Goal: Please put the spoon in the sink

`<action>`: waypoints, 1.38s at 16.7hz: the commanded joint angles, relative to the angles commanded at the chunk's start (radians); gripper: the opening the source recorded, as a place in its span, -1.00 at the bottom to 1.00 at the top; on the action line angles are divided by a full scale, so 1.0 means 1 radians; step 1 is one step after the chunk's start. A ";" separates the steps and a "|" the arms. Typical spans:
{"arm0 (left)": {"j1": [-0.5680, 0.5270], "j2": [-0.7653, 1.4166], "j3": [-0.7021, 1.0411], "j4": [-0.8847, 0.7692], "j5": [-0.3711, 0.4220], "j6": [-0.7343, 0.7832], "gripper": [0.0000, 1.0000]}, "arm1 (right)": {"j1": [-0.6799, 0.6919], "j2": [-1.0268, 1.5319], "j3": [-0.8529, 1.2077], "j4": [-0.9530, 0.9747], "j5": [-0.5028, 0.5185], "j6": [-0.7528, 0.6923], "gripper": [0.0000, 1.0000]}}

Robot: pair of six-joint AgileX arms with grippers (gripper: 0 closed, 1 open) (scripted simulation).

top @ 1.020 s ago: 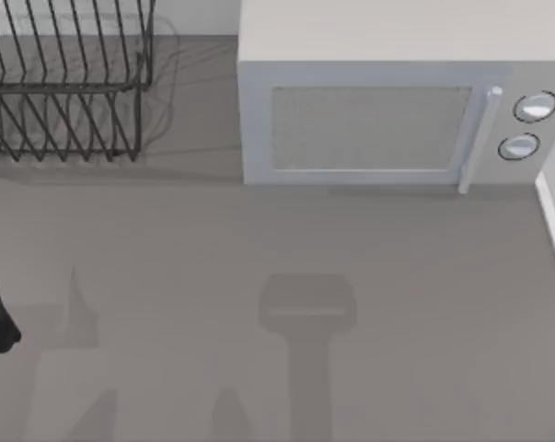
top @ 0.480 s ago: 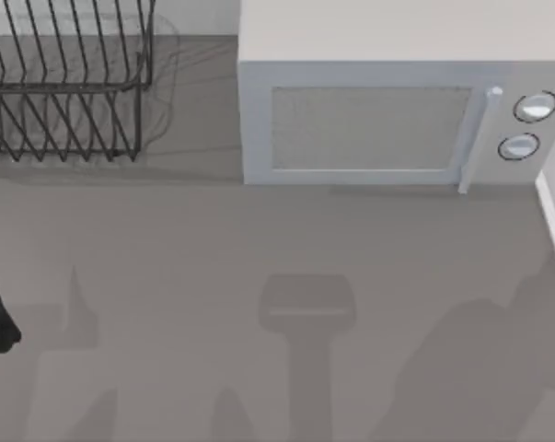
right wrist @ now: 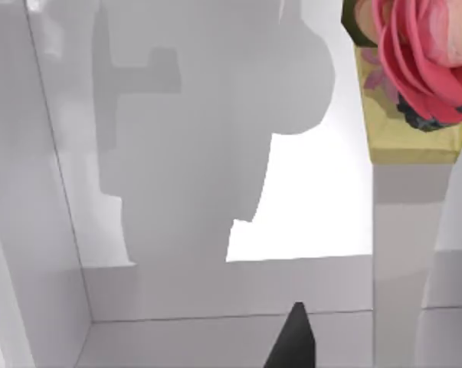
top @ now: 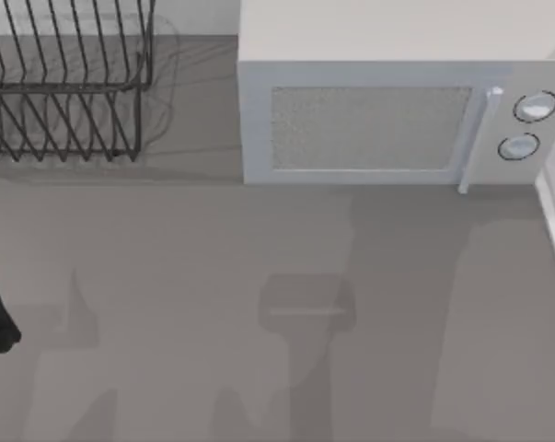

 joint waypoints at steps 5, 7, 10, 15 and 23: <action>0.000 0.000 0.000 0.000 0.000 0.000 1.00 | 0.107 0.222 0.351 -0.088 0.008 0.117 -1.00; 0.000 0.000 0.000 0.000 0.000 0.000 1.00 | 0.132 0.266 0.424 -0.103 0.012 0.145 -1.00; 0.000 0.000 0.000 0.000 0.000 0.000 1.00 | 0.143 0.284 0.454 -0.109 0.014 0.157 -1.00; 0.000 0.000 0.000 0.000 0.000 0.000 1.00 | 0.139 0.276 0.436 -0.093 0.012 0.158 -1.00; 0.000 0.000 0.000 0.000 0.000 0.000 1.00 | 0.146 0.159 0.052 0.151 0.010 0.157 -1.00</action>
